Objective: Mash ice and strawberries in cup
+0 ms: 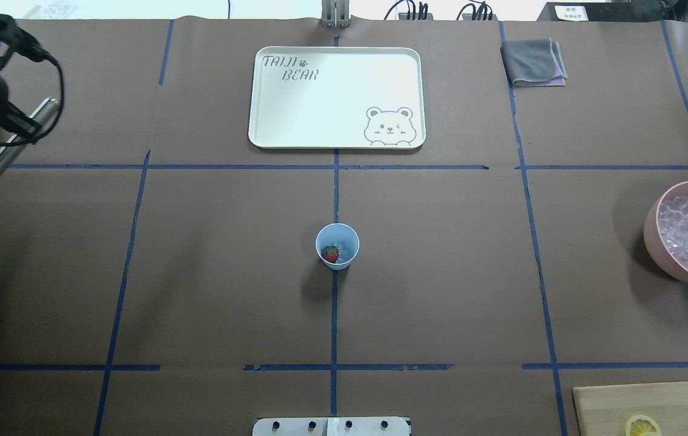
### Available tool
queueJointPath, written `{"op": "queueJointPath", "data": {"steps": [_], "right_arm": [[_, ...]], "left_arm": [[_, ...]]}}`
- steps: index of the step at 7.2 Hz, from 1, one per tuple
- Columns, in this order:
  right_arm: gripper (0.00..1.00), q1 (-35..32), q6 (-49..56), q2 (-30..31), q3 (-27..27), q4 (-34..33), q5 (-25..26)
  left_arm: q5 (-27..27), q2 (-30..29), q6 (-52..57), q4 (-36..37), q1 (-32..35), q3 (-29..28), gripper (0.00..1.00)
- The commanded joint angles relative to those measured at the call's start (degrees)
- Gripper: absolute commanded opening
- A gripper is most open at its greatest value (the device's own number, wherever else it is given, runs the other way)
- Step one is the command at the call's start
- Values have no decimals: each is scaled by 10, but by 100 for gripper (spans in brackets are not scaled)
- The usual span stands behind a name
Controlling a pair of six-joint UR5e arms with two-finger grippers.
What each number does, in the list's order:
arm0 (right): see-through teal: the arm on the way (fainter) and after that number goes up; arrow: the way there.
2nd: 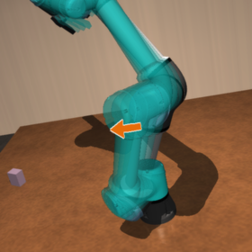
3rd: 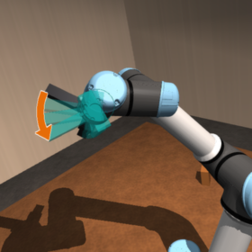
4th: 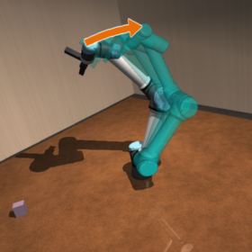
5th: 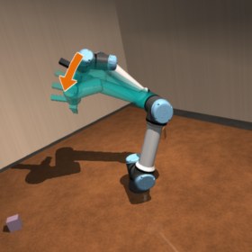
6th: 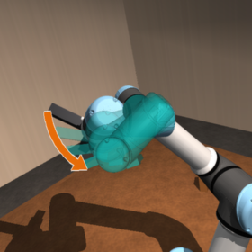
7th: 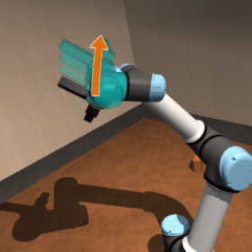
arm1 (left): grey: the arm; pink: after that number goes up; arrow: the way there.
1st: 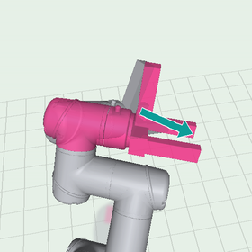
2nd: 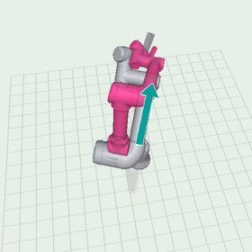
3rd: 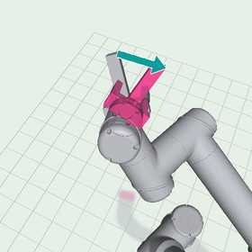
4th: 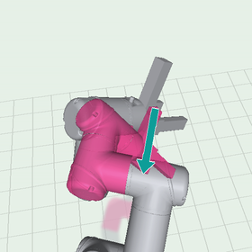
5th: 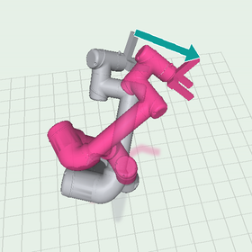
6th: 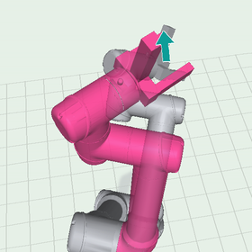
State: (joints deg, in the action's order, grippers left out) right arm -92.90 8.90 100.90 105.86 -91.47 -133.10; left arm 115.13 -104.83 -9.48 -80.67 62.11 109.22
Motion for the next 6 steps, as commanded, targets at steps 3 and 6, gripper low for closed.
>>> {"op": "queueJointPath", "data": {"steps": [3,6], "right_arm": [[100,0,1,0,0,7,0],[100,0,1,1,0,7,-1]], "left_arm": [[46,95,-70,-23,45,-30,3],[48,154,-168,-204,41,-98,3]]}}
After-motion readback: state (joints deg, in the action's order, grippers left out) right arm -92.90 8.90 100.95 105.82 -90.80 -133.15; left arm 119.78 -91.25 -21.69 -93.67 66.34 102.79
